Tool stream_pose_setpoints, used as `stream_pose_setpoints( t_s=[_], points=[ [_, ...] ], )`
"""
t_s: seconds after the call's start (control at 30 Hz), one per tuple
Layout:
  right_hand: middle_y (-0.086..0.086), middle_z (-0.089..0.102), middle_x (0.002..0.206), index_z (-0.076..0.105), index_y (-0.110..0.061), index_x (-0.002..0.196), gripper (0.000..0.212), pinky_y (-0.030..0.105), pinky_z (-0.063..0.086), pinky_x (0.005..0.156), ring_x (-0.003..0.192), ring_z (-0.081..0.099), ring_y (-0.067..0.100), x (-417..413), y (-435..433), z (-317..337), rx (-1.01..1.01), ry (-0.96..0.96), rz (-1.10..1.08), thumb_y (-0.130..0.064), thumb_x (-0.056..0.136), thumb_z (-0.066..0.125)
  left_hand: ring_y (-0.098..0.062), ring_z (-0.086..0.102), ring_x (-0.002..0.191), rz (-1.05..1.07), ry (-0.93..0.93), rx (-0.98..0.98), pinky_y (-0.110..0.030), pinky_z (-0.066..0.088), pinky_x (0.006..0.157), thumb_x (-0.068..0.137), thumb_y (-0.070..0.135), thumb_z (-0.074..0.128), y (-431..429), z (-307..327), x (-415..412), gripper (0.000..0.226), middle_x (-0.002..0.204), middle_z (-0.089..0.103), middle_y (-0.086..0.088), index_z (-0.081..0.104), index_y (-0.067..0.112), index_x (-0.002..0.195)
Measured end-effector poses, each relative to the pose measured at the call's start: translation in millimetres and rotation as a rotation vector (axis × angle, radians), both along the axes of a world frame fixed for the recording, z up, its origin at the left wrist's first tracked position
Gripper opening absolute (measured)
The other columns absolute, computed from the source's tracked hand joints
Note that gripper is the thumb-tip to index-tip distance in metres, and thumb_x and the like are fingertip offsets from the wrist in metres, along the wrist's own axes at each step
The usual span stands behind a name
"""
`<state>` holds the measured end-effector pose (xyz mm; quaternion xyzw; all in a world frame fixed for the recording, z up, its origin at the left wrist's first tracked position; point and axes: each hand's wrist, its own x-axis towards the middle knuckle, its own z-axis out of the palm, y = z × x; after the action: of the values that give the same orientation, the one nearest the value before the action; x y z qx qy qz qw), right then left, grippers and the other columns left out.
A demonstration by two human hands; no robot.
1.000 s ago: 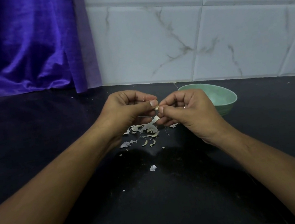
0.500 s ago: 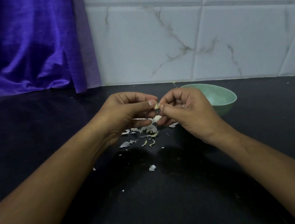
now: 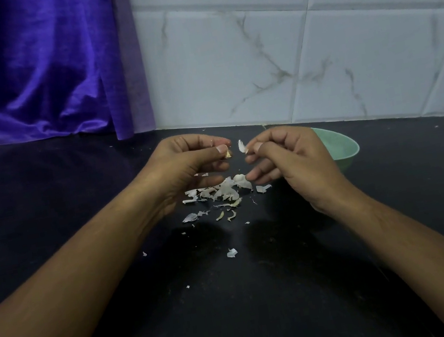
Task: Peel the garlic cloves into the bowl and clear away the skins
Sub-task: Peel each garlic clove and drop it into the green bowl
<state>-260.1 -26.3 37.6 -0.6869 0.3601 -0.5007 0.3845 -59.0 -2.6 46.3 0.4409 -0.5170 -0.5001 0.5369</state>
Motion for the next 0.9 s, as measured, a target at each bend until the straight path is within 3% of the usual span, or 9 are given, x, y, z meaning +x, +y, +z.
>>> stream_pose_setpoints(
  t_s=[0.2, 0.37, 0.53, 0.7, 0.9],
  points=[
    [0.007, 0.071, 0.073, 0.073, -0.010, 0.083, 0.011, 0.048, 0.061, 0.072, 0.073, 0.076, 0.030, -0.4, 1.4, -2.1, -0.039, 0.042, 0.041, -0.004, 0.092, 0.073, -0.010, 0.072, 0.077, 0.055, 0.031, -0.024, -0.024, 0.062, 0.064, 0.092, 0.010, 0.074, -1.7, 1.3, 2.9, 0.014, 0.094, 0.076, -0.006, 0.076, 0.008, 0.106],
    [0.010, 0.073, 0.071, 0.070, -0.006, 0.085, 0.011, 0.040, 0.060, 0.070, 0.072, 0.074, 0.026, -0.9, 2.9, -2.0, -0.013, 0.042, 0.085, -0.001, 0.086, 0.079, -0.011, 0.071, 0.077, 0.051, 0.026, -0.025, -0.027, 0.063, 0.067, 0.093, 0.010, 0.073, -0.5, 2.1, 2.3, 0.015, 0.095, 0.076, -0.006, 0.075, 0.007, 0.108],
    [0.000, 0.070, 0.073, 0.065, -0.007, 0.092, 0.016, 0.043, 0.059, 0.070, 0.068, 0.073, 0.024, 1.0, 3.4, -2.9, -0.025, 0.021, 0.118, 0.002, 0.087, 0.078, -0.011, 0.073, 0.077, -0.004, 0.052, -0.016, -0.026, 0.063, 0.065, 0.092, 0.008, 0.073, 1.5, 1.8, 0.8, 0.013, 0.097, 0.076, -0.007, 0.074, 0.009, 0.106],
    [0.005, 0.071, 0.078, 0.065, -0.006, 0.103, 0.022, 0.045, 0.059, 0.071, 0.066, 0.072, 0.024, 4.2, 4.2, -3.9, -0.015, -0.022, 0.149, 0.001, 0.087, 0.078, -0.014, 0.076, 0.080, -0.063, 0.044, -0.032, -0.026, 0.062, 0.065, 0.088, 0.006, 0.075, 4.0, -0.2, -3.8, 0.013, 0.094, 0.077, -0.005, 0.072, 0.012, 0.099],
    [0.009, 0.072, 0.078, 0.069, -0.006, 0.099, 0.014, 0.032, 0.060, 0.064, 0.068, 0.073, 0.021, 1.6, 2.8, -2.9, 0.037, -0.122, 0.158, 0.003, 0.089, 0.073, -0.017, 0.074, 0.083, -0.088, 0.003, -0.074, -0.027, 0.062, 0.067, 0.071, 0.018, 0.081, 6.0, -0.7, -5.3, 0.027, 0.093, 0.077, -0.010, 0.073, 0.011, 0.095]
  ],
)
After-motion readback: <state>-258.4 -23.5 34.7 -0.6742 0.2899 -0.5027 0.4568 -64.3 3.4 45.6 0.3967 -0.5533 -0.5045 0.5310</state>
